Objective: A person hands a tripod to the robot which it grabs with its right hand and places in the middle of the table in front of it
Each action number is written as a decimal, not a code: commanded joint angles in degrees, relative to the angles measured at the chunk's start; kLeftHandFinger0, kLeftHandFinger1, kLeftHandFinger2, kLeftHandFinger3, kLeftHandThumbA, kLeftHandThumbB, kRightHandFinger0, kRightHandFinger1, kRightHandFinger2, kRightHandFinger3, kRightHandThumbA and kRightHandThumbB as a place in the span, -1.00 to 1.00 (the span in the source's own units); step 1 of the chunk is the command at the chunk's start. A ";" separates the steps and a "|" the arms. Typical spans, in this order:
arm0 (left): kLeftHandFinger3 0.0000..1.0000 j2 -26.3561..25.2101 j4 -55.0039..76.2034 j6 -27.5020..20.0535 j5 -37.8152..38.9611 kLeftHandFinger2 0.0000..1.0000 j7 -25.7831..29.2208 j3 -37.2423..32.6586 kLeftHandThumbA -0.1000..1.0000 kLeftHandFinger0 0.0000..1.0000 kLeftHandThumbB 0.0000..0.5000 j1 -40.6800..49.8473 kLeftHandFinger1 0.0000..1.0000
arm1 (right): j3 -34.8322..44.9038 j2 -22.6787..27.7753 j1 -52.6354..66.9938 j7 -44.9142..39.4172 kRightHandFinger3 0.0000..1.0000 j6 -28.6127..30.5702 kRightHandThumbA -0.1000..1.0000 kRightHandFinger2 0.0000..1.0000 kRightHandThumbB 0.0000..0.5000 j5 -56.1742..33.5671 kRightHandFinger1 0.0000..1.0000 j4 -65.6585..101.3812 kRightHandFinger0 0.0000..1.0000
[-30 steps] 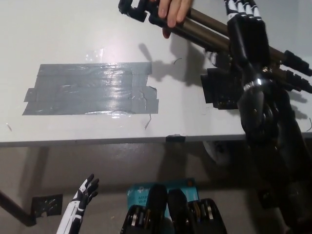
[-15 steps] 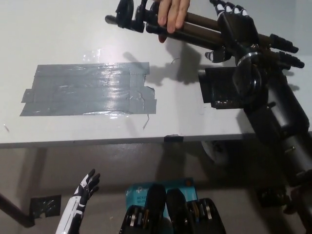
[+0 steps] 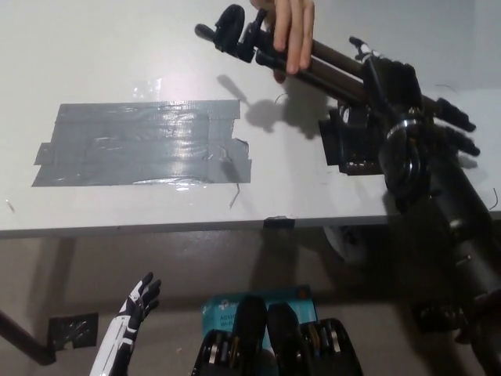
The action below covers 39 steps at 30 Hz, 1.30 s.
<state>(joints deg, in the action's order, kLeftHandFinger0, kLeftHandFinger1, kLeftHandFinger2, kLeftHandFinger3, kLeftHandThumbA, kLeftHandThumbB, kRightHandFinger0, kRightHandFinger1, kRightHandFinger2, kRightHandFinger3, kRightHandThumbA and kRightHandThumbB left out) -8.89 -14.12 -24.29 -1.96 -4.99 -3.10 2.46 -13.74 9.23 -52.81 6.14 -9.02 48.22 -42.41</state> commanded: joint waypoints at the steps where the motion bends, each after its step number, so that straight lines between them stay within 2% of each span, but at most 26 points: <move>1: 1.00 -0.59 1.00 -1.86 -0.71 1.00 -0.57 -0.27 1.00 1.00 0.13 -0.11 1.00 | 1.31 0.54 -5.81 18.31 0.97 10.97 -1.00 0.73 -0.37 -1.58 0.19 3.49 -0.88; 2: 1.00 -0.48 1.04 -2.12 -0.94 1.00 -0.48 -0.38 1.00 1.00 0.13 0.11 1.00 | 1.03 0.84 -5.68 18.90 0.99 10.87 -1.00 0.77 -0.34 -1.14 0.23 3.54 -0.86; 7: 1.00 -0.44 1.19 -2.26 -0.27 1.00 -0.79 -0.38 1.00 1.00 0.13 0.19 1.00 | 0.24 1.77 -5.33 20.44 0.93 12.64 -1.00 0.70 -0.27 -0.55 0.17 3.69 -0.90; 9: 1.00 -0.47 0.87 -2.54 -0.41 1.00 -0.69 -0.42 1.00 1.00 0.06 0.18 1.00 | -0.28 2.20 -4.68 19.95 0.95 12.66 -1.00 0.74 -0.24 -0.16 0.19 4.14 -0.88; 12: 1.00 -0.45 0.82 -2.63 -0.33 1.00 -0.66 -0.41 1.00 1.00 0.05 0.48 1.00 | -1.68 2.64 -3.57 22.05 0.87 14.62 -1.00 0.70 -0.35 0.77 0.07 2.29 -0.96; 14: 1.00 -0.46 0.83 -2.64 -0.77 1.00 -0.35 -0.36 1.00 1.00 0.07 0.51 1.00 | -2.39 2.85 -3.12 21.81 0.94 14.91 -1.00 0.69 -0.45 0.94 0.06 1.58 -0.99; 16: 1.00 -0.56 0.74 -2.64 -0.91 1.00 -0.31 -0.41 1.00 1.00 0.05 0.88 1.00 | -3.68 3.40 -1.92 21.86 0.94 15.13 -1.00 0.70 -0.33 1.58 0.05 1.45 -1.00; 18: 1.00 -0.54 0.95 -2.64 -0.81 1.00 -0.44 -0.44 1.00 1.00 0.06 1.24 1.00 | -4.43 3.80 -1.33 22.34 0.89 15.16 -1.00 0.71 -0.33 1.98 0.02 1.06 -1.00; 20: 1.00 -0.58 0.44 -2.64 -1.23 1.00 -0.02 -0.34 1.00 1.00 0.01 0.18 1.00 | -5.60 4.70 -1.82 23.48 0.75 16.20 -1.00 0.63 -0.21 2.23 -0.14 -1.17 -1.00; 22: 1.00 -0.57 0.52 -2.64 -0.92 1.00 -0.30 -0.41 1.00 1.00 0.02 0.43 1.00 | -6.65 5.43 -1.50 22.86 0.76 15.89 -1.00 0.63 -0.26 2.61 -0.17 -2.47 -1.00; 25: 1.00 -0.46 0.88 -2.64 -0.28 1.00 -0.68 -0.37 1.00 1.00 0.05 1.36 1.00 | -9.09 6.88 -0.89 20.65 0.81 14.75 -1.00 0.69 -0.29 3.35 -0.13 -4.78 -1.00; 26: 1.00 -0.45 0.89 -2.64 -0.44 1.00 -0.55 -0.45 1.00 1.00 0.04 1.76 1.00 | -9.93 7.48 -0.48 20.64 0.78 14.68 -1.00 0.69 -0.18 3.86 -0.14 -5.52 -1.00; 28: 1.00 -0.53 0.78 -2.64 -0.85 1.00 -0.25 -0.41 1.00 1.00 0.03 1.63 1.00 | -11.29 8.40 -0.86 21.20 0.72 15.63 -1.00 0.67 -0.16 4.03 -0.18 -8.56 -1.00; 30: 1.00 -0.61 0.76 -2.64 -0.68 1.00 -0.29 -0.34 1.00 1.00 -0.01 1.60 1.00 | -11.75 9.09 -1.35 20.04 0.77 18.00 -1.00 0.73 -0.20 2.14 -0.16 -11.68 -1.00; 31: 1.00 -0.58 0.67 -2.64 -0.24 1.00 -0.53 -0.30 1.00 1.00 0.02 1.51 1.00 | -11.93 9.65 -1.68 18.44 0.85 18.67 -1.00 0.77 -0.22 1.48 -0.11 -12.86 -1.00; 33: 1.00 -0.69 1.08 -2.64 -0.30 1.00 -0.60 -0.30 1.00 1.00 0.04 2.05 1.00 | -11.96 10.53 -1.55 16.67 0.79 19.71 -1.00 0.65 -0.22 0.20 -0.14 -14.07 -1.00; 34: 1.00 -0.75 1.14 -2.64 -0.34 1.00 -0.61 -0.27 1.00 1.00 0.04 2.05 1.00 | -10.88 10.65 -1.57 13.57 0.75 18.36 -0.81 0.70 -0.18 -1.59 -0.01 -13.96 -0.87; 35: 1.00 -0.81 1.19 -2.64 -0.32 1.00 -0.66 -0.23 1.00 1.00 0.04 2.06 1.00 | -9.84 10.62 -1.57 10.59 0.72 16.66 -0.63 0.67 -0.15 -3.11 0.00 -13.65 -0.83; 36: 1.00 -0.83 1.15 -2.64 -0.41 1.00 -0.61 -0.23 1.00 1.00 0.04 2.13 1.00 | -8.80 10.66 -1.45 7.15 0.83 15.68 -0.28 0.75 0.08 -4.97 0.17 -12.80 -0.57; 37: 1.00 -0.77 1.00 -2.64 -0.48 1.00 -0.54 -0.26 1.00 1.00 0.07 2.15 1.00 | -7.18 11.10 -1.43 -0.69 1.00 14.16 0.08 1.00 0.59 -9.06 1.00 -10.80 0.26; 38: 1.00 -0.65 0.84 -2.64 -0.57 1.00 -0.39 -0.28 1.00 1.00 0.08 2.21 1.00 | -5.01 11.91 -1.66 -13.48 1.00 11.33 0.19 1.00 0.57 -15.27 1.00 -7.50 1.00; 39: 1.00 -0.63 0.82 -2.64 -0.82 1.00 -0.28 -0.27 1.00 1.00 0.08 2.22 1.00 | -4.69 13.11 -1.96 -22.83 1.00 8.52 0.32 1.00 0.79 -18.58 1.00 -4.41 1.00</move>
<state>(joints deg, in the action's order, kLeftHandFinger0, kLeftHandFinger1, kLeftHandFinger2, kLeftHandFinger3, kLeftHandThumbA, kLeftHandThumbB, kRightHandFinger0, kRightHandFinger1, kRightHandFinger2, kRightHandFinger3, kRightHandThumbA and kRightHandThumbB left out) -8.90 -14.22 -24.37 -2.35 -4.99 -3.26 3.96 -24.07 18.94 -51.31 17.48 6.42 48.29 -55.92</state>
